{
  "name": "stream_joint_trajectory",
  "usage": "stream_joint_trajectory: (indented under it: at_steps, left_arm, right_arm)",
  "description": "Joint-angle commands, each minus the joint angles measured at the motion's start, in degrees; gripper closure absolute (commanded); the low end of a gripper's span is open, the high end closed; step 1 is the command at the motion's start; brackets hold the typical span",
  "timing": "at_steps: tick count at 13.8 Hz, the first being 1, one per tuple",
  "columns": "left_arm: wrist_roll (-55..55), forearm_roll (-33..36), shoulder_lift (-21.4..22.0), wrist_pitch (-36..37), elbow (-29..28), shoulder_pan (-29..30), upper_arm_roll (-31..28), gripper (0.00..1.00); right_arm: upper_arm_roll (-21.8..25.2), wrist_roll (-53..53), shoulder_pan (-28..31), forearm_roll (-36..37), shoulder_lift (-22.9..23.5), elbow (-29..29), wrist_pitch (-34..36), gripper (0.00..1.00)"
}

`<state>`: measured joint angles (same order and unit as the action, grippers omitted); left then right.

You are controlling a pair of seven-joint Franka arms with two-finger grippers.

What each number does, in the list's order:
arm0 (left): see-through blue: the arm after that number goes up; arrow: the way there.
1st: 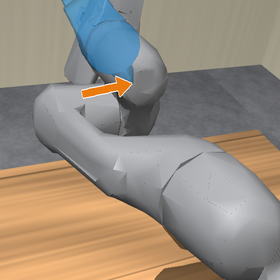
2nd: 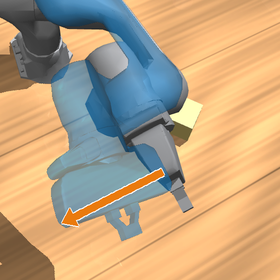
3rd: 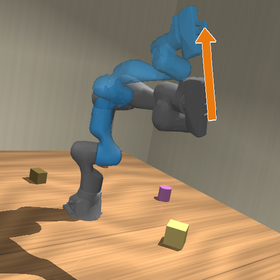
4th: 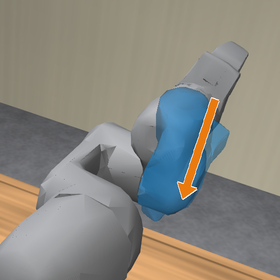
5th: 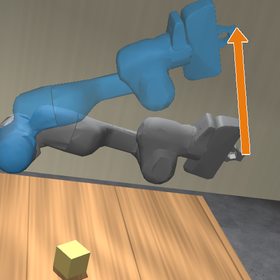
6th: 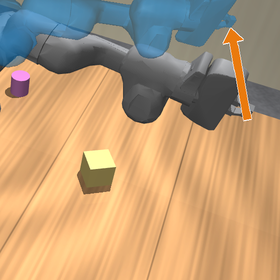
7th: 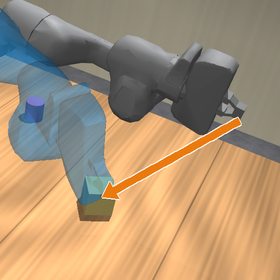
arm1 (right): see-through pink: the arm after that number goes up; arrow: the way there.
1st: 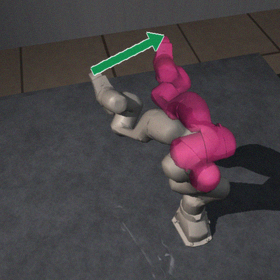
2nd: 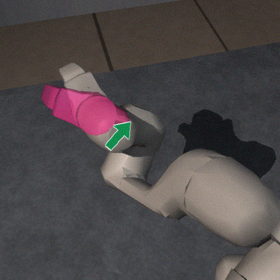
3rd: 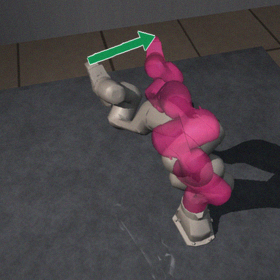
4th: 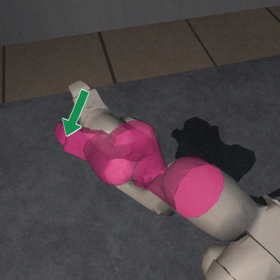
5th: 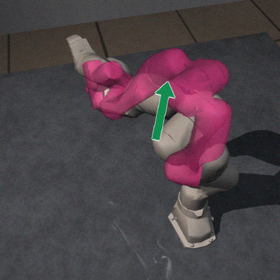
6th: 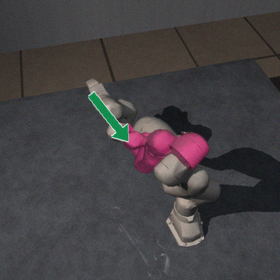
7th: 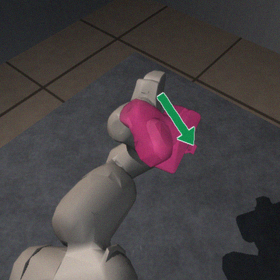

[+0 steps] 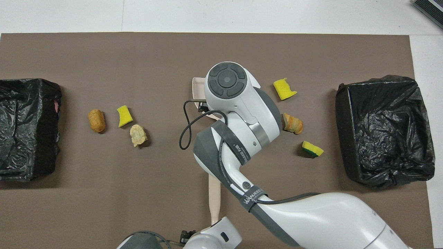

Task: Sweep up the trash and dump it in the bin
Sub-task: 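Grasp the beige dustpan handle with the right gripper and lift it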

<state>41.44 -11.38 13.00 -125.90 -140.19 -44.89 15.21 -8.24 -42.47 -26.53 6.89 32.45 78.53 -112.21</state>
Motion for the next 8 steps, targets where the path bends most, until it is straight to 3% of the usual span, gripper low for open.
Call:
stream_joint_trajectory:
  at_steps: [1, 6, 7, 8]
  left_arm:
    - [1.7, -0.7, -2.8, -3.8, 0.0, -1.8, -1.1, 0.00]
    - [2.5, -0.7, -4.9, -5.5, -0.3, -1.8, -1.1, 0.00]
    - [2.5, -0.7, -5.0, -5.5, -0.3, -1.8, -1.1, 0.14]
    - [2.6, -0.7, -5.0, -5.1, -0.3, -1.8, -1.1, 0.42]
  right_arm:
    - [-0.1, -1.5, -0.1, 0.2, -0.7, 5.3, -4.5, 0.00]
    - [-0.4, -1.5, -0.6, -1.0, -1.0, 9.6, -6.2, 0.00]
    - [-0.4, -1.5, -0.6, -1.0, -1.0, 9.7, -5.9, 0.00]
    - [-0.4, -1.6, -0.8, -1.1, -1.0, 9.4, -5.5, 0.00]
